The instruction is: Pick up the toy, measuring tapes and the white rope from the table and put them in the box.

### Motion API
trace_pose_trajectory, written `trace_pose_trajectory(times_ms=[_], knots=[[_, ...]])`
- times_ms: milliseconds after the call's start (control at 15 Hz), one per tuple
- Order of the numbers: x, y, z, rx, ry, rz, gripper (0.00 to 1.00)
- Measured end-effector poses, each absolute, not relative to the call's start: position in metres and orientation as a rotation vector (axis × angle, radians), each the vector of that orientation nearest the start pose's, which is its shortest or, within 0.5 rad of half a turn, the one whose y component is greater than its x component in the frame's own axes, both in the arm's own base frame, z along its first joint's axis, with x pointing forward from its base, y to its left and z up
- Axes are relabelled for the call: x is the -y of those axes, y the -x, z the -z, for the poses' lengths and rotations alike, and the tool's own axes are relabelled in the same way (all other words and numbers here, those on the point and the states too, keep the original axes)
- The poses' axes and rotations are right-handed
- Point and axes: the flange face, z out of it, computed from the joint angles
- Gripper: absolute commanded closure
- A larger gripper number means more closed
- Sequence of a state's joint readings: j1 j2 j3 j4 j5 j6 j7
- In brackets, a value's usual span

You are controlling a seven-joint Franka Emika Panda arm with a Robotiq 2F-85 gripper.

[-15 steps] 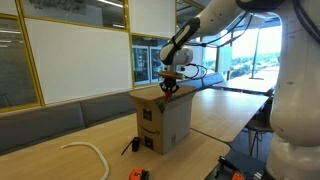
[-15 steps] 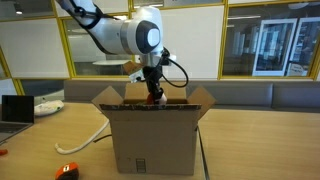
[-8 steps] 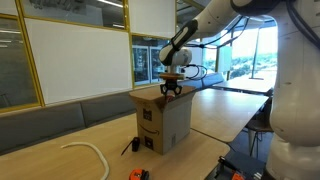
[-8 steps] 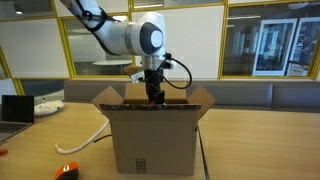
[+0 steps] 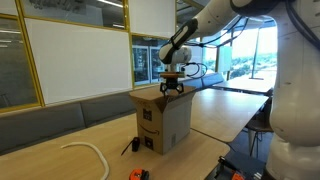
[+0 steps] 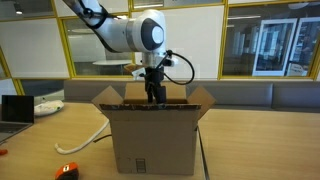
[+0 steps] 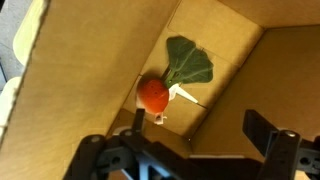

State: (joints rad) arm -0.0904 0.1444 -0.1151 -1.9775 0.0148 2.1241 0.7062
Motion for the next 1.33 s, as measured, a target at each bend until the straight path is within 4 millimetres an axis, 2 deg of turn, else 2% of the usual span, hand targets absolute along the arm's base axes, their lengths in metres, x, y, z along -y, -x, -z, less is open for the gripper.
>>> trace_pose_trajectory(times_ms=[133,400,600,800,933,1067,1200,1333], knots=[[0.117,-0.569,-0.421,-1.391,2.866,0.062,0.00],[0.105,-0.539,-0.507,-1.389,2.942,0.249,0.00],[0.083,-0.500,-0.564,-1.384,2.978,0.309,0.00],[0.049,-0.451,-0.603,-1.328,3.022,0.292,0.00],[0.021,-0.424,-0.613,-1.211,3.055,0.277,0.00],[-0.009,-0.404,-0.613,-1.040,3.074,0.253,0.00],[-0.039,-0.390,-0.603,-0.877,3.092,0.211,0.00],[-0.065,-0.382,-0.585,-0.753,3.096,0.163,0.00]])
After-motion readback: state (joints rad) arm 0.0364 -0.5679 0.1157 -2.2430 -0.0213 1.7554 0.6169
